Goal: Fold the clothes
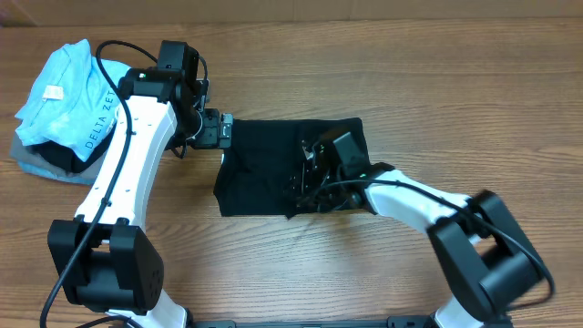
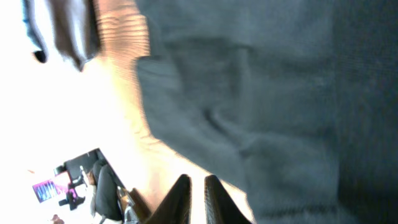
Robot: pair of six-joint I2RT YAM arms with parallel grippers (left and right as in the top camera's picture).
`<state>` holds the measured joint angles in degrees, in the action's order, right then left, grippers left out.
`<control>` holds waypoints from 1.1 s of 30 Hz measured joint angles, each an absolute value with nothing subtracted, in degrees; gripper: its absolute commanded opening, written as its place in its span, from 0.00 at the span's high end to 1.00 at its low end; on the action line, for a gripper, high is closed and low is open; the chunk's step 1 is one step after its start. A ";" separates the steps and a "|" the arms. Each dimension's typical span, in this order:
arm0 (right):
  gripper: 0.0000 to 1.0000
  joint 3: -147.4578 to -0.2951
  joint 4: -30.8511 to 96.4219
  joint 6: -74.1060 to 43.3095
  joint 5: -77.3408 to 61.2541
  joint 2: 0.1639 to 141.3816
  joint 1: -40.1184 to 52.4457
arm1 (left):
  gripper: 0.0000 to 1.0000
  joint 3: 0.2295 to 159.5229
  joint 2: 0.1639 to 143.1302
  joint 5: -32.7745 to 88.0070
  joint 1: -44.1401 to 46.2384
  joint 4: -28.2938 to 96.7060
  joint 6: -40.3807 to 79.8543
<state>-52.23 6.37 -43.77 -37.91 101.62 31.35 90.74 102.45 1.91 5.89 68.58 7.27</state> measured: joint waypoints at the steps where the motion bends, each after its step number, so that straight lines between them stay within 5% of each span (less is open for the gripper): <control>1: 0.71 -52.27 7.18 -42.74 -38.33 99.90 30.85 | 0.00 90.76 102.45 1.93 5.89 68.60 7.27; 10: 0.48 -53.12 19.64 -34.26 -37.95 83.83 19.97 | 0.00 90.76 102.45 1.98 5.89 67.99 7.27; 18: 0.00 -53.34 30.30 -30.33 -29.23 82.56 -0.23 | 0.00 90.74 102.45 12.99 5.91 66.41 13.30; 26: 0.00 -53.34 34.52 -29.32 -29.80 82.56 -17.37 | 0.00 87.70 102.45 14.37 5.76 62.08 18.06; 33: 0.00 -53.34 35.57 -29.30 -32.16 82.56 -19.29 | 0.00 78.24 104.44 22.55 0.86 53.69 12.05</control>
<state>-53.34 35.57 -29.30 -32.16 82.56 -19.29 78.24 104.44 22.55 0.86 53.69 12.05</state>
